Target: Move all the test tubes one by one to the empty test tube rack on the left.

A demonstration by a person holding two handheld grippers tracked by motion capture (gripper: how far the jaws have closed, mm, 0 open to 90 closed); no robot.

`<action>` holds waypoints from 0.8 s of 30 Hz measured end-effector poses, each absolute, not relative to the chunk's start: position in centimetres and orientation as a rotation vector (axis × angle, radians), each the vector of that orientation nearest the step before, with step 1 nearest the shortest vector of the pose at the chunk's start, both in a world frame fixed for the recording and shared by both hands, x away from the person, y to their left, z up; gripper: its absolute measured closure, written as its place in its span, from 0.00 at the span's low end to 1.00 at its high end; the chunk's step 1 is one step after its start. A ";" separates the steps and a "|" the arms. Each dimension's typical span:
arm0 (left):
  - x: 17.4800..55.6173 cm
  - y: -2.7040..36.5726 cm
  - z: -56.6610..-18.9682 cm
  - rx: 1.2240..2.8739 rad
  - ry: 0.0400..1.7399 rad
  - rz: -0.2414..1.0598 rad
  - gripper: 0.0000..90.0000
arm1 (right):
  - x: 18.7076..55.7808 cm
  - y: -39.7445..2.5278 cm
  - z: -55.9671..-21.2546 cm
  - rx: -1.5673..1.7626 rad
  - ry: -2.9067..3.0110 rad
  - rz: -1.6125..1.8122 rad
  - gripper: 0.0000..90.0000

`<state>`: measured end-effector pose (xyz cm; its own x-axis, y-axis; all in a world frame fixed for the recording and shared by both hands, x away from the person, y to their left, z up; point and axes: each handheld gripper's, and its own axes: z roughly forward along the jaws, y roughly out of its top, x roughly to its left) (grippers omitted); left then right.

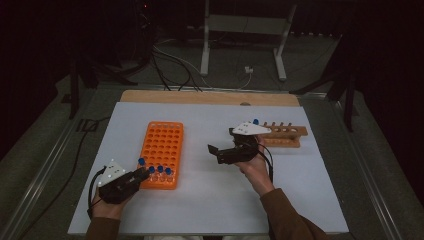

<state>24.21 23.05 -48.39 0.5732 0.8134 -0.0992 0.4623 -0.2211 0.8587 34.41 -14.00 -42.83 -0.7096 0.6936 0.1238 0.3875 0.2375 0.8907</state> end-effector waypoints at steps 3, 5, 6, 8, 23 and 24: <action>24.1 22.8 -48.6 1.906 1.036 0.481 0.86 | 34.4 -14.1 -42.9 1.008 2.217 1.461 0.00; 24.0 22.6 -48.6 1.932 1.031 0.493 0.86 | 34.4 -14.1 -42.9 1.009 2.216 1.460 0.00; 24.0 22.5 -48.6 1.943 1.027 0.502 0.86 | 34.4 -14.2 -42.9 1.011 2.215 1.462 0.00; 24.0 22.4 -48.6 1.959 1.021 0.512 0.87 | 34.4 -14.2 -43.0 1.017 2.215 1.461 0.00; 24.2 22.3 -49.0 1.991 1.019 0.512 0.87 | 34.7 -14.7 -43.5 1.037 2.211 1.453 0.00; 24.2 22.3 -49.0 1.990 1.020 0.511 0.87 | 34.7 -14.7 -43.6 1.042 2.209 1.454 0.00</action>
<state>24.25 22.27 -49.01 0.5893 0.8078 -0.0122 0.4739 -0.3333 0.8151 34.69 -14.74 -43.56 -0.6930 0.7077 0.1378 0.4065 0.2256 0.8854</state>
